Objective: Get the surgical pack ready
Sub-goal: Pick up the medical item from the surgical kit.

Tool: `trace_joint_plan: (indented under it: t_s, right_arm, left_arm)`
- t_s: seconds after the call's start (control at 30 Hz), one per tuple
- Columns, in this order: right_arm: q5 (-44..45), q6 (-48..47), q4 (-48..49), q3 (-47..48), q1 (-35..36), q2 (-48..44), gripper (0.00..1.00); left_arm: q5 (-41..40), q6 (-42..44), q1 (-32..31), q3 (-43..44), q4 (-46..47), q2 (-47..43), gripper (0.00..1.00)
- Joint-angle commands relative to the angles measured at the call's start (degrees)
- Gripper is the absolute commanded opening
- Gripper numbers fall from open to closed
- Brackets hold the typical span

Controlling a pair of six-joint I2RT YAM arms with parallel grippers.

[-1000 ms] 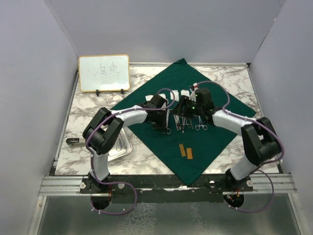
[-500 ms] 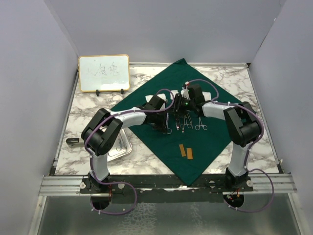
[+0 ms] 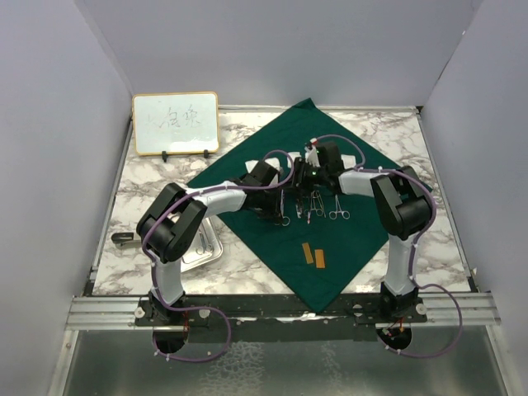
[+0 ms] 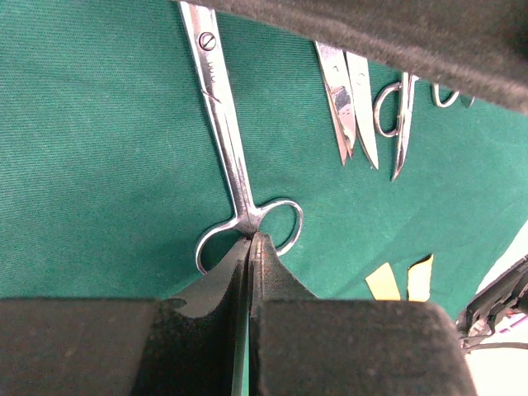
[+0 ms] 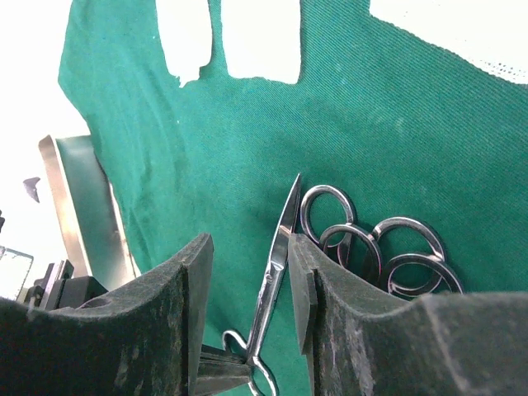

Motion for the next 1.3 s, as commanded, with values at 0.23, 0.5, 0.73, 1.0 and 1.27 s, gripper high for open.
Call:
trace_joint_plan:
  t_s: [0.23, 0.5, 0.73, 1.0, 1.27]
  right_arm:
    - [-12.8, 7.1, 16.8, -5.4, -0.7, 2.9, 0.43]
    - [-7.1, -2.7, 3.4, -2.8, -1.1, -7.7, 0.45]
    - [1.4, -12.0, -10.1, -1.4, -3.4, -18.1, 0.48]
    - [-4.5, -13.0, -9.2, -11.6, -4.5, -26.1, 0.49]
    - [-9.6, -6.7, -2.8, -20.0, -4.4, -26.0, 0.43]
  left_arm:
    - [-9.1, 4.4, -1.0, -2.2, -8.6, 4.6, 0.00]
    - [-8.1, 6.5, -1.0, 4.5, -12.1, 0.2, 0.20]
    - [-5.3, 7.1, -1.0, 12.8, -14.8, -1.4, 0.39]
    - [-4.6, 7.1, 1.1, 10.4, -16.9, -3.8, 0.41]
    - [1.1, 4.4, 4.6, 2.1, -11.3, -4.7, 0.34]
